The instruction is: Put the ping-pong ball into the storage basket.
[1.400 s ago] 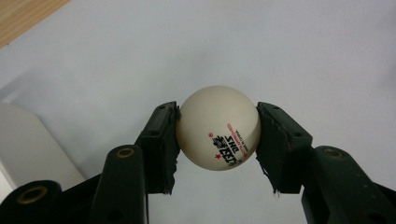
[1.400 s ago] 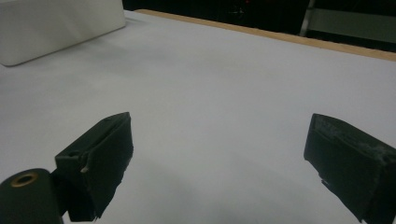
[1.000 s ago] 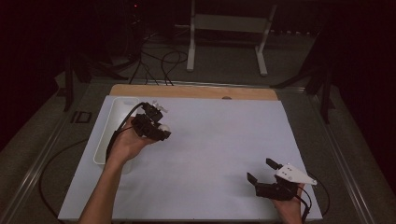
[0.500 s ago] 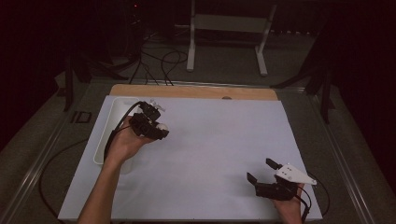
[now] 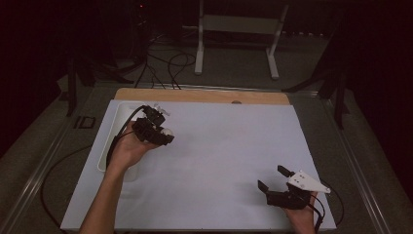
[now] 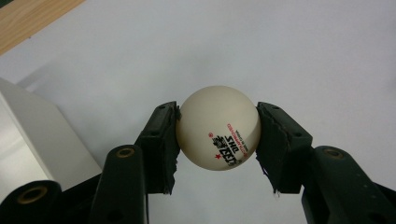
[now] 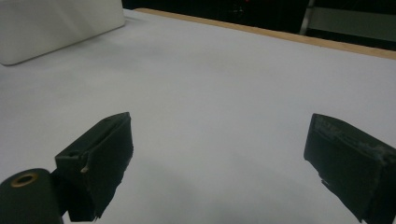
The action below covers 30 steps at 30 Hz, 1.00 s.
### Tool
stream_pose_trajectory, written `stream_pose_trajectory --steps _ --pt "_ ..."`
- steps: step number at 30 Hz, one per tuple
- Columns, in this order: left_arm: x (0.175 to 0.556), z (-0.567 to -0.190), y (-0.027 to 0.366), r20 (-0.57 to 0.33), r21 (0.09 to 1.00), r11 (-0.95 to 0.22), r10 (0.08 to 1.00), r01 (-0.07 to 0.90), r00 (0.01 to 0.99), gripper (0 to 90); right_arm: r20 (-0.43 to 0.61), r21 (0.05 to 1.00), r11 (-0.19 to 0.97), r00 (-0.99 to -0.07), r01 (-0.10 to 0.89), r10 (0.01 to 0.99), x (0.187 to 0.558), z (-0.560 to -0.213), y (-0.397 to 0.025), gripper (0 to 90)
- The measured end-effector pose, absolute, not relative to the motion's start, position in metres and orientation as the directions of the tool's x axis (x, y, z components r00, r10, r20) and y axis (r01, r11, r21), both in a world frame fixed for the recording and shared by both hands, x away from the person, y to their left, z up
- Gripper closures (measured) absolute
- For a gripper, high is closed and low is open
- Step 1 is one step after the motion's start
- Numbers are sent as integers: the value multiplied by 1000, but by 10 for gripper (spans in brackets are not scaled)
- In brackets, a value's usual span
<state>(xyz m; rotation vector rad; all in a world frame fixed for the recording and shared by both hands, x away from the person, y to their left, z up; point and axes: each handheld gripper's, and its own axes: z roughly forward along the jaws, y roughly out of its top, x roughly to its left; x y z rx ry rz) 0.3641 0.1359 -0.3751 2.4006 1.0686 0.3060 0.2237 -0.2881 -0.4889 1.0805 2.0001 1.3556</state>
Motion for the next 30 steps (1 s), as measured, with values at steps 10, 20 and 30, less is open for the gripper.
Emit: stream_pose_trajectory --steps 10,20,30 --pt "364 -375 140 12 514 -570 752 641 659 513 34 921 195 -567 338 823 224 -489 -288 76" --pt "363 -374 145 13 520 -562 759 643 652 513 34 921 195 -567 338 823 224 -489 -287 76" --pt "363 -372 149 16 527 -557 761 641 648 513 35 921 194 -567 338 823 224 -489 -288 77"
